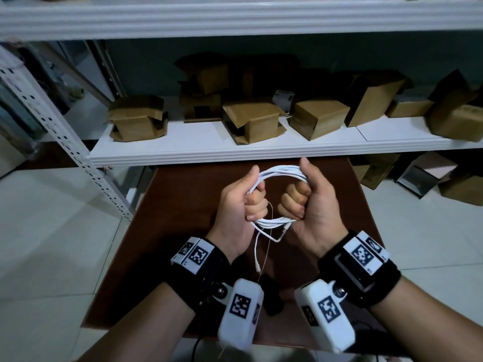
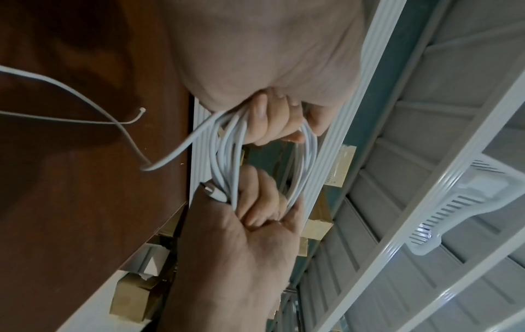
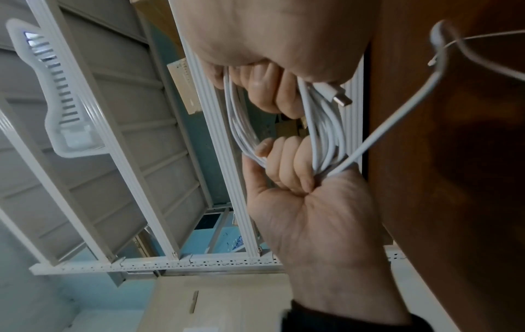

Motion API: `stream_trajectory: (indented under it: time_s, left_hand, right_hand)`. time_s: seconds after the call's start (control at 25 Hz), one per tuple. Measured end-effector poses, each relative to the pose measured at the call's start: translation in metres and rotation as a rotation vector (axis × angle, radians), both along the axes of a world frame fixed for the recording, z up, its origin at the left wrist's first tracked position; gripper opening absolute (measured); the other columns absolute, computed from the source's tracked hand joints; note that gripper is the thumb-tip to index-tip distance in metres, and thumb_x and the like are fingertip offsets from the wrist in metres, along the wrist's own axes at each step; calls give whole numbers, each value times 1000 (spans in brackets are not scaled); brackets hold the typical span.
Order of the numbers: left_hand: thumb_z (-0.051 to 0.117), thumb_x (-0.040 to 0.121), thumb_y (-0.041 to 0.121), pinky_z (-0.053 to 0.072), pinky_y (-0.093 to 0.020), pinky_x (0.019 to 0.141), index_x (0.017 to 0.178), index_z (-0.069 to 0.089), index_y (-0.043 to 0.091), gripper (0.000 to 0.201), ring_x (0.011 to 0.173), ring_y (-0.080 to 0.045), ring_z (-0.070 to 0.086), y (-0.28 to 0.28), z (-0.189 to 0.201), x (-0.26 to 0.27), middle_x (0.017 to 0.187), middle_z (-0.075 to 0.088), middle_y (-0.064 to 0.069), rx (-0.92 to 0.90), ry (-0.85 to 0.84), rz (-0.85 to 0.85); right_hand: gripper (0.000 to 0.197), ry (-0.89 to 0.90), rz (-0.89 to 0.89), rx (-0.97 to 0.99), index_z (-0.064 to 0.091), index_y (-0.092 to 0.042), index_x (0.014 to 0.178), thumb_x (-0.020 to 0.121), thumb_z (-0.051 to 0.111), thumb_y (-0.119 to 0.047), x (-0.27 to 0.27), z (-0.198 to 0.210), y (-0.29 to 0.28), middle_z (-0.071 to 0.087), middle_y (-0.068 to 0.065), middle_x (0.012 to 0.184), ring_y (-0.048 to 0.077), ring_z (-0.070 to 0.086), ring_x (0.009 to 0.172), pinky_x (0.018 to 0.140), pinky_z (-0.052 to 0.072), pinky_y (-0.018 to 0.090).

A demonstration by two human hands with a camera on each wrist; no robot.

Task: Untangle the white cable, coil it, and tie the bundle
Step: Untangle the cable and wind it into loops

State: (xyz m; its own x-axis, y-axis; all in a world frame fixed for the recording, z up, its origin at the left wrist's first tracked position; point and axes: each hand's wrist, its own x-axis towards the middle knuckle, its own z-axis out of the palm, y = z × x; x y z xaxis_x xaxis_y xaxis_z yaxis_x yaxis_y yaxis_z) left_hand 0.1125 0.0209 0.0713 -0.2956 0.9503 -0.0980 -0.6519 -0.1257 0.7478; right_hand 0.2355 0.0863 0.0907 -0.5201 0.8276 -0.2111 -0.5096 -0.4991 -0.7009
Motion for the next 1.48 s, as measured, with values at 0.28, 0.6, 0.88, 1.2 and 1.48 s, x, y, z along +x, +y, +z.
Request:
stream_trajectory:
  time_s: [0.28, 0.6, 0.88, 1.2, 1.48]
  left_hand:
    - [54, 108, 29, 14, -17, 34, 76, 47, 13, 37, 35, -1, 18, 0, 13, -1, 46, 25, 11, -85, 137, 138]
    - [56, 108, 26, 14, -17, 37, 70, 47, 13, 41, 38, -5, 16, -4, 16, -17, 49, 22, 5, -93, 459, 69]
    - [57, 108, 27, 16, -16, 37, 70, 48, 12, 42, 38, -6, 16, -4, 12, -27, 50, 22, 3, -133, 553, 15]
    - [69, 98, 27, 35, -24, 53, 57, 62, 7, 46, 48, -1, 44, -5, -4, -14, 47, 54, 8, -109, 1226, -70]
    - [70, 89, 43, 32, -31, 54, 57, 60, 9, 48, 52, -10, 43, -1, 0, -18, 51, 51, -13, -91, 1072, 6]
  right_hand:
    - [53, 48, 139, 80, 25, -19, 56, 98, 51, -37, 3, -3, -5, 21, -2, 42, 13, 21, 37, 43, 17, 27]
    - [26, -246, 294, 316, 57, -8, 66, 91, 60, -3, 11, 3, -3, 39, 9, 57, 25, 49, 54, 54, 41, 29]
    - [7, -448, 282, 447, 64, 11, 86, 86, 70, 8, 9, 2, 0, 54, 17, 65, 22, 58, 55, 52, 48, 23]
    - [22, -949, 498, 838, 60, -13, 60, 65, 81, -19, 10, -6, 5, 56, 3, 56, 13, 51, 51, 50, 42, 29]
    - [30, -897, 312, 653, 59, -13, 47, 66, 79, 0, 0, 1, 0, 43, -7, 44, 6, 36, 40, 42, 27, 23]
